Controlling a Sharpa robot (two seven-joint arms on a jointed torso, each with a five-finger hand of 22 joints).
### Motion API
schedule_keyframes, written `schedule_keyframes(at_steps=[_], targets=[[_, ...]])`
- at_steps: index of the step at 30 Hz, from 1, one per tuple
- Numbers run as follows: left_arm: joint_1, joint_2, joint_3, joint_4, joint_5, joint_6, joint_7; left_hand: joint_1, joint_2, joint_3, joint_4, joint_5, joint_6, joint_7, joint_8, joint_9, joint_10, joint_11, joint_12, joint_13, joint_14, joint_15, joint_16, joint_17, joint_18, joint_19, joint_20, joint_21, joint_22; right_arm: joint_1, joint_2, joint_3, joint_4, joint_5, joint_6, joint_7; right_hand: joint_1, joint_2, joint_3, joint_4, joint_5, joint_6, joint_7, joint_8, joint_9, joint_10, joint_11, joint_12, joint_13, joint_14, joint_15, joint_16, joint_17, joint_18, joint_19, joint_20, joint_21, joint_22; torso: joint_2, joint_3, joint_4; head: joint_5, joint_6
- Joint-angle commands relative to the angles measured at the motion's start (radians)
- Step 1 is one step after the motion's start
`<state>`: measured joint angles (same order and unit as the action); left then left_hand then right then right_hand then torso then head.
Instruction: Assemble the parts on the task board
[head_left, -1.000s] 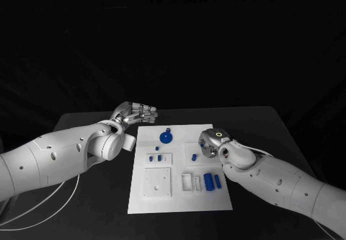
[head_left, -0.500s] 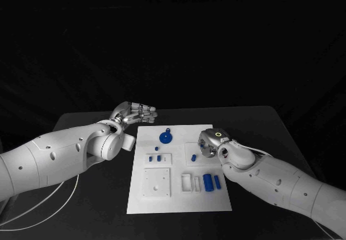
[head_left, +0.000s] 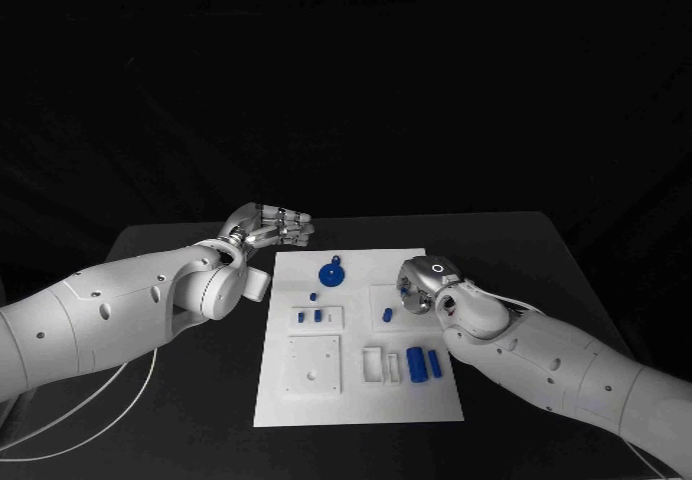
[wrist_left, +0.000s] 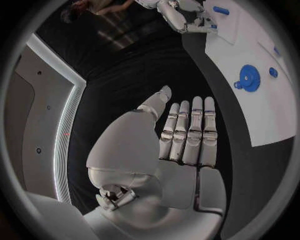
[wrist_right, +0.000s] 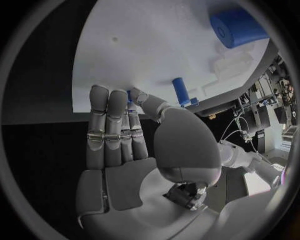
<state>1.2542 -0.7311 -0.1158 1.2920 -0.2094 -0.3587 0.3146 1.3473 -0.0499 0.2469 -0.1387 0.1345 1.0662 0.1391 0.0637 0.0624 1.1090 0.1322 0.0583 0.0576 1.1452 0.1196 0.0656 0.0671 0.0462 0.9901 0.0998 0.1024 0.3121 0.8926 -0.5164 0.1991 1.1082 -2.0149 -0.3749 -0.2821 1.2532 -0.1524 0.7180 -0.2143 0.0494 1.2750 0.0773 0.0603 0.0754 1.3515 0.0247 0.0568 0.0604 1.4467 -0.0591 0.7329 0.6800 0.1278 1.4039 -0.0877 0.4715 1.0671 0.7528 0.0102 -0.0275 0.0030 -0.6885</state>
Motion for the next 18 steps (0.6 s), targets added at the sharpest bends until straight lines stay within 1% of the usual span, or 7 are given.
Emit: schedule_keyframes(at_steps=[1, 5, 10, 12, 14, 16, 18], targets=[[0.002, 0.0, 0.001, 0.001, 0.002, 0.015, 0.003, 0.0, 0.009, -0.004, -0.002, 0.005, -0.007, -0.002, 0.0, 0.0, -0.007, 0.001, 0.003, 0.0, 0.007, 0.0, -0.002, 0.0, 0.017, 0.006, 0.001, 0.006, -0.001, -0.001, -0.003, 0.0, -0.006, -0.008, -0.018, -0.034, 0.008, 0.012, 0.007, -0.005, -0.001, 0.004, 0.0, 0.004, 0.001, 0.006, 0.0, 0.003, 0.002, 0.001, -0.01, -0.007, 0.003, -0.004, -0.002, -0.006, -0.005, 0.011, -0.001, -0.0011, 0.0009, 0.001, 0.001], [0.002, -0.001, 0.001, 0.0, 0.002, 0.014, 0.003, 0.0, 0.009, -0.004, -0.002, 0.005, -0.007, -0.002, 0.0, 0.0, -0.007, 0.001, 0.003, 0.0, 0.007, 0.0, -0.002, 0.0, 0.017, 0.006, 0.001, 0.006, -0.001, -0.001, -0.009, 0.0, 0.009, -0.007, -0.025, -0.038, 0.011, 0.012, 0.006, -0.006, -0.001, 0.007, -0.001, 0.004, 0.001, 0.01, -0.001, 0.003, 0.002, 0.002, -0.011, -0.01, 0.007, -0.005, 0.001, -0.007, -0.007, 0.024, -0.001, 0.0, 0.0008, 0.001, 0.0], [0.002, -0.005, 0.001, -0.001, 0.002, 0.011, 0.008, 0.0, 0.011, -0.002, -0.002, 0.004, -0.002, -0.003, 0.001, 0.0, -0.006, 0.001, 0.003, 0.0, 0.007, -0.001, -0.002, 0.0, 0.017, 0.004, 0.001, 0.011, -0.002, -0.001, -0.027, 0.006, 0.056, 0.002, -0.033, -0.044, 0.014, 0.013, 0.004, -0.004, -0.001, 0.009, -0.001, 0.004, 0.002, 0.012, -0.002, 0.003, 0.002, 0.004, -0.011, -0.01, 0.009, -0.005, 0.004, -0.007, -0.01, 0.031, -0.003, 0.0002, -0.0042, 0.002, 0.003], [0.002, -0.006, 0.001, -0.004, 0.002, 0.011, 0.01, 0.0, 0.011, -0.002, -0.002, 0.004, -0.002, -0.003, 0.001, 0.0, -0.006, 0.001, 0.003, 0.0, 0.007, -0.001, -0.002, 0.0, 0.017, 0.004, 0.001, 0.011, -0.002, -0.001, -0.035, 0.014, 0.077, 0.004, -0.041, -0.045, 0.015, 0.012, 0.001, -0.003, -0.001, 0.01, -0.002, 0.004, 0.002, 0.014, -0.002, 0.003, 0.002, 0.004, -0.011, -0.011, 0.011, -0.005, 0.007, -0.007, -0.012, 0.038, -0.003, -0.0001, -0.0044, 0.002, 0.003], [0.002, -0.006, 0.001, -0.006, 0.002, 0.01, 0.011, -0.001, 0.01, -0.003, -0.002, 0.003, -0.001, -0.004, 0.0, 0.0, -0.005, 0.001, 0.003, 0.0, 0.009, -0.001, -0.002, 0.001, 0.017, 0.004, 0.0, 0.013, -0.002, -0.001, -0.044, 0.028, 0.098, 0.007, -0.047, -0.045, 0.016, 0.012, 0.0, -0.002, -0.001, 0.011, -0.002, 0.005, 0.002, 0.014, -0.003, 0.003, 0.002, 0.005, -0.011, -0.01, 0.012, -0.006, 0.009, -0.007, -0.009, 0.041, -0.003, -0.0003, -0.0047, 0.005, 0.003], [0.002, -0.006, 0.001, -0.008, 0.002, 0.01, 0.012, -0.001, 0.01, -0.003, -0.002, 0.003, -0.001, -0.004, 0.0, 0.0, -0.005, 0.001, 0.003, 0.0, 0.009, -0.001, -0.002, 0.001, 0.017, 0.004, 0.0, 0.013, -0.002, -0.001, -0.054, 0.042, 0.118, 0.011, -0.054, -0.043, 0.016, 0.012, 0.0, 0.001, -0.001, 0.012, -0.002, 0.004, 0.002, 0.015, -0.003, 0.003, 0.002, 0.005, -0.012, -0.01, 0.013, -0.006, 0.009, -0.007, -0.013, 0.042, -0.002, 0.0017, -0.0025, 0.006, 0.006], [0.002, -0.006, 0.001, -0.009, 0.002, 0.009, 0.012, -0.001, 0.01, -0.003, -0.002, 0.003, -0.001, -0.004, 0.0, 0.0, -0.005, 0.001, 0.003, 0.0, 0.009, -0.001, -0.002, 0.001, 0.017, 0.004, 0.0, 0.013, -0.002, -0.001, -0.065, 0.058, 0.138, 0.019, -0.06, -0.042, 0.017, 0.009, 0.0, 0.004, -0.001, 0.013, -0.002, 0.004, 0.002, 0.015, -0.003, 0.003, 0.002, 0.005, -0.012, -0.01, 0.015, -0.006, 0.013, -0.008, -0.016, 0.048, -0.003, 0.0016, -0.0032, 0.006, 0.006]])
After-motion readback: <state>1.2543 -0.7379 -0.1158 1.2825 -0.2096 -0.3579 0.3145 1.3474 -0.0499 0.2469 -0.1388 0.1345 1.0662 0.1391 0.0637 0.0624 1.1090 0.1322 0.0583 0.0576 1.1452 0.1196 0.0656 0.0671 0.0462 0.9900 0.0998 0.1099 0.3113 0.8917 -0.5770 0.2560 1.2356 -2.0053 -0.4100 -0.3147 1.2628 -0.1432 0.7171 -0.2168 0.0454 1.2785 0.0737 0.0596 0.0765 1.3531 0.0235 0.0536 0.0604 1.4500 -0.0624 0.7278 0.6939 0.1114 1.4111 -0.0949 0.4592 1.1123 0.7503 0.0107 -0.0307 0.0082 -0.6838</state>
